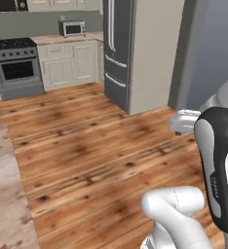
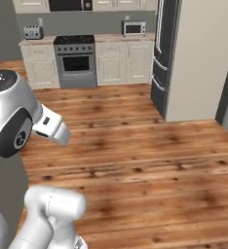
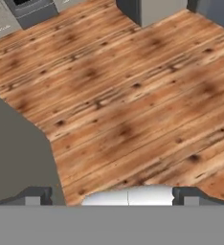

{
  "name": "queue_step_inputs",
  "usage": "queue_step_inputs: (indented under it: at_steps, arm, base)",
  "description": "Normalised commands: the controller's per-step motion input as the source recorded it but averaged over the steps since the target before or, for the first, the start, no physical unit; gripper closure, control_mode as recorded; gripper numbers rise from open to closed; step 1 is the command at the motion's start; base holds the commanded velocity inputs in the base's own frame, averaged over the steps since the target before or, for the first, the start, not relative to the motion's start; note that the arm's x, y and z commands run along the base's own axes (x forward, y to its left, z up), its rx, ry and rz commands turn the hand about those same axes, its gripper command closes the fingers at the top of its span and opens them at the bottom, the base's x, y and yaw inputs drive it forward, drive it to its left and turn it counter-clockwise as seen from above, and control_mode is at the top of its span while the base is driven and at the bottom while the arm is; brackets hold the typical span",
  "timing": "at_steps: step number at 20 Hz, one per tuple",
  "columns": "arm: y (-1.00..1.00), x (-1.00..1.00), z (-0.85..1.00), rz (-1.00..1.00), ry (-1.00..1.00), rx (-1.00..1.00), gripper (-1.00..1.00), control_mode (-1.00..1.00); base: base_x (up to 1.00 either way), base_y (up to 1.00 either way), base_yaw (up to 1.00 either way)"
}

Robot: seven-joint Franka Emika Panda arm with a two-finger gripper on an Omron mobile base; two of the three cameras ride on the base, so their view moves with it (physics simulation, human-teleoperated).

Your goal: Retrieve the tupperware and aluminum foil from the cabinet and place them on the dining counter near the plate with fishs to prepare for storing leftovers.

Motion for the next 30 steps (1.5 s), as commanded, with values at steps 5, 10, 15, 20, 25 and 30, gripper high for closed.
queue_step_inputs:
  at_steps: [5, 10, 15, 20, 25, 30]
  arm:
    - [0.0, 0.0, 0.0, 0.0, 0.0, 0.0, -1.0, 1.0]
    - [0.0, 0.0, 0.0, 0.0, 0.0, 0.0, -1.0, 1.0]
    - [0.0, 0.0, 0.0, 0.0, 0.0, 0.0, -1.0, 1.0]
    - [0.0, 0.0, 0.0, 0.0, 0.0, 0.0, -1.0, 1.0]
    - [0.0, 0.0, 0.0, 0.0, 0.0, 0.0, -1.0, 1.0]
    - [0.0, 0.0, 0.0, 0.0, 0.0, 0.0, -1.0, 1.0]
  base:
    - [1.0, -0.07, 0.38]
    - [1.0, -0.1, 0.34]
    - [1.0, -0.18, 0.21]
    - [1.0, -0.28, 0.16]
    - [1.0, -0.33, 0.04]
    - [1.0, -0.26, 0.0]
